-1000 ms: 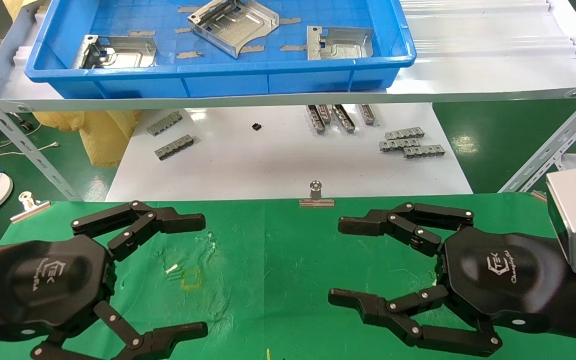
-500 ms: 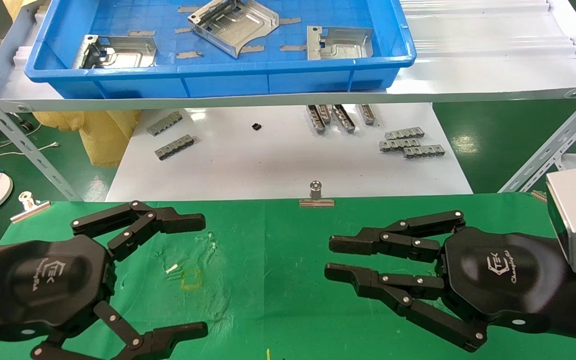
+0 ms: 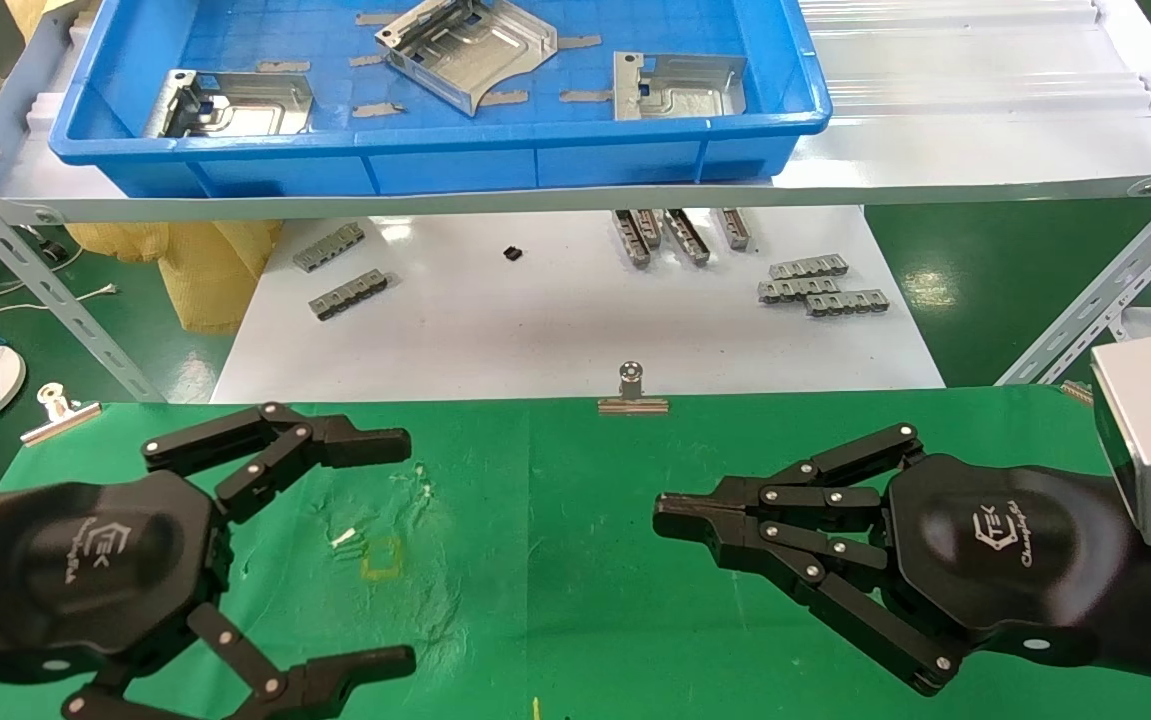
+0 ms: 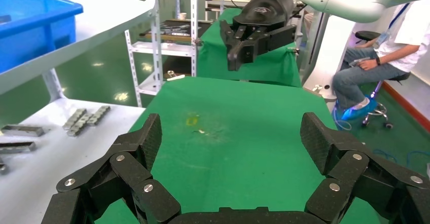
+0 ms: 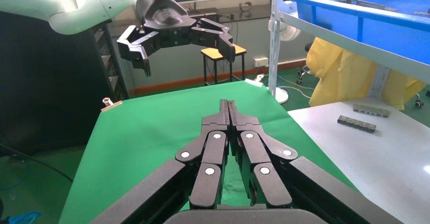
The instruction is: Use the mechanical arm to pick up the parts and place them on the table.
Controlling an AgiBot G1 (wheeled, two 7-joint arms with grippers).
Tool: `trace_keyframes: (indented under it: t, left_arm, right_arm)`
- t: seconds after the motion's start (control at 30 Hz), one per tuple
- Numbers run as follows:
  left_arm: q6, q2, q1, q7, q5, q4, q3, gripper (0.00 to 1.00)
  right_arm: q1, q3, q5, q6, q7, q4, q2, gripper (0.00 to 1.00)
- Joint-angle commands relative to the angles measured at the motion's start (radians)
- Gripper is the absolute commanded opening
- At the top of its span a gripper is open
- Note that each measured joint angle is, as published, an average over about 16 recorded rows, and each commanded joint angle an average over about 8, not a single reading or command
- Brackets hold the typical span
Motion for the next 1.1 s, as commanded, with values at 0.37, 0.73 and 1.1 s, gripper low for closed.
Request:
trace_keyframes:
  t: [0.37, 0.73, 1.1]
  left_arm:
    - [-0.026, 0.197, -0.433, -0.046, 0.246, 0.275, 0.122, 1.00]
    - [-0.300, 0.478, -0.770, 0.072, 0.510, 0.869, 0.227, 1.00]
    - [-0.652, 0.669, -0.878, 0.104, 0.597, 1.174, 0.260, 0.65]
  right_arm:
    - [0.000, 0.000, 0.000, 0.000, 0.000, 0.000, 0.000, 0.00]
    - [0.000, 0.000, 0.000, 0.000, 0.000, 0.000, 0.000, 0.00]
    - [0.000, 0.000, 0.000, 0.000, 0.000, 0.000, 0.000, 0.40]
